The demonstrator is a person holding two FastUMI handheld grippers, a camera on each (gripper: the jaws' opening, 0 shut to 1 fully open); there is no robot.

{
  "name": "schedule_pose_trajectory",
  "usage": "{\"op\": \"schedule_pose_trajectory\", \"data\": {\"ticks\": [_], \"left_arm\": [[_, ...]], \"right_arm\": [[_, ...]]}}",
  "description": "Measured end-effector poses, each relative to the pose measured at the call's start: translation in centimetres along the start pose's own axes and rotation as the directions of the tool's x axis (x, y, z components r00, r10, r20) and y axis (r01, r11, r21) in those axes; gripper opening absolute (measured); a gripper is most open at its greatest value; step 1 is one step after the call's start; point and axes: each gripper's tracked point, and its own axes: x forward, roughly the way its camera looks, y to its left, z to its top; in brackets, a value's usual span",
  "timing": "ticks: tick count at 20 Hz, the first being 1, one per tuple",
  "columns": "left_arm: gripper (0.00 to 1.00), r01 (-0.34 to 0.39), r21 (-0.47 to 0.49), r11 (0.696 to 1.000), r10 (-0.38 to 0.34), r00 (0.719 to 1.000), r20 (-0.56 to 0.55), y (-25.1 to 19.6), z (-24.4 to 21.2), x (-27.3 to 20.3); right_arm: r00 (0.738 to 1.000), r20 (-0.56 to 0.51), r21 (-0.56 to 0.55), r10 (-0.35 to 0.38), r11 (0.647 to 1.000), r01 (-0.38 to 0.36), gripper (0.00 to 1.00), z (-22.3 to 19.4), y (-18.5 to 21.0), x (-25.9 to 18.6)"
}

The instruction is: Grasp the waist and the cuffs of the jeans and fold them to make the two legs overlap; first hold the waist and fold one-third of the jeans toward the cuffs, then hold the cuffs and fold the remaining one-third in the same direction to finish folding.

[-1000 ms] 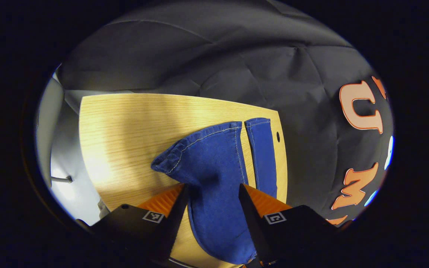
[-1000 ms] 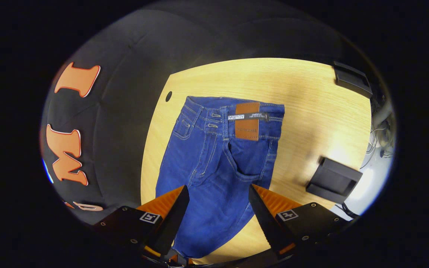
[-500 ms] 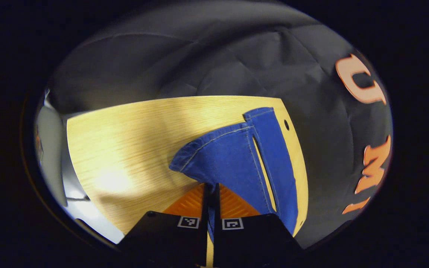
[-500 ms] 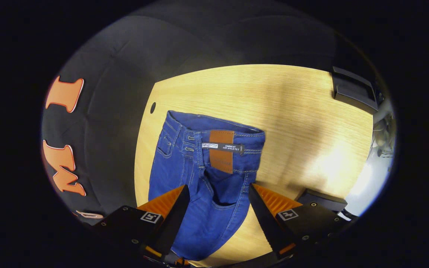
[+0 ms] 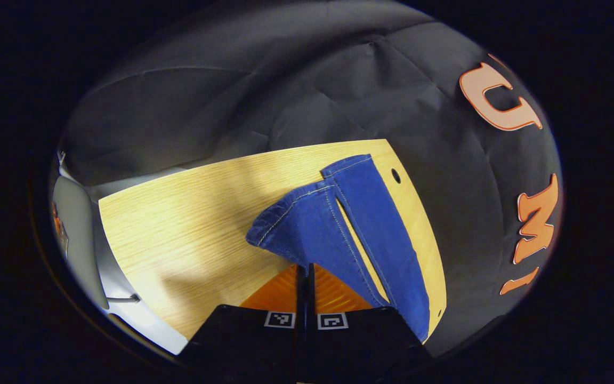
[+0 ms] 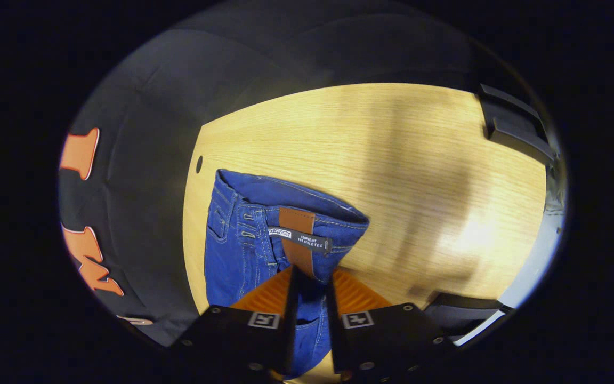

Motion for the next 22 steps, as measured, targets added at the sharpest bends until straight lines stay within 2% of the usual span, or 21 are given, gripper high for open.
{"op": "schedule_pose_trajectory", "data": {"ticks": [2, 3, 4, 8, 12, 15, 17, 19, 22], "left_arm": [[0.01, 0.020, 0.026, 0.999, -0.020, 1.000, 0.004, -0.8, 0.5, -0.6], [0.01, 0.028, 0.038, 0.999, -0.029, 1.000, 0.009, -1.3, 0.8, -0.8], [0.01, 0.030, 0.051, 0.998, -0.031, 0.999, 0.019, -1.8, 1.1, -1.2], [0.01, 0.068, 0.093, 0.993, -0.071, 0.997, 0.032, -4.6, 2.0, -2.0], [0.01, 0.104, 0.113, 0.988, -0.111, 0.993, 0.051, -8.0, 3.5, -2.4], [0.01, 0.043, 0.162, 0.986, -0.054, 0.997, 0.063, -8.2, 4.9, -1.4], [0.01, 0.067, 0.178, 0.982, -0.076, 0.996, 0.047, -10.0, 5.2, -1.4], [0.01, 0.052, 0.195, 0.979, -0.062, 0.997, 0.043, -11.0, 5.5, -1.0], [0.01, 0.055, 0.175, 0.983, -0.064, 0.997, 0.044, -12.6, 6.9, -0.4]], "right_arm": [[0.999, 0.005, -0.004, 0.054, 0.999, -0.054, 0.18, -0.2, 0.8, -0.5], [0.997, 0.013, 0.005, 0.075, 0.997, -0.075, 0.17, 0.0, 0.9, -0.9], [0.994, 0.007, 0.017, 0.110, 0.994, -0.110, 0.12, -0.1, 1.7, -0.9], [0.986, 0.020, 0.019, 0.167, 0.986, -0.168, 0.12, 0.3, 4.0, -2.6], [0.968, 0.019, 0.039, 0.250, 0.967, -0.250, 0.12, 0.8, 8.2, -3.7], [0.961, -0.002, 0.032, 0.275, 0.961, -0.275, 0.12, 1.0, 10.8, -4.0], [0.951, -0.017, 0.026, 0.307, 0.951, -0.307, 0.12, 1.0, 13.1, -4.3], [0.952, -0.038, -0.020, 0.303, 0.952, -0.304, 0.12, 0.8, 14.1, -3.6], [0.949, -0.069, -0.024, 0.307, 0.951, -0.309, 0.12, 0.9, 16.5, -2.7]]}}
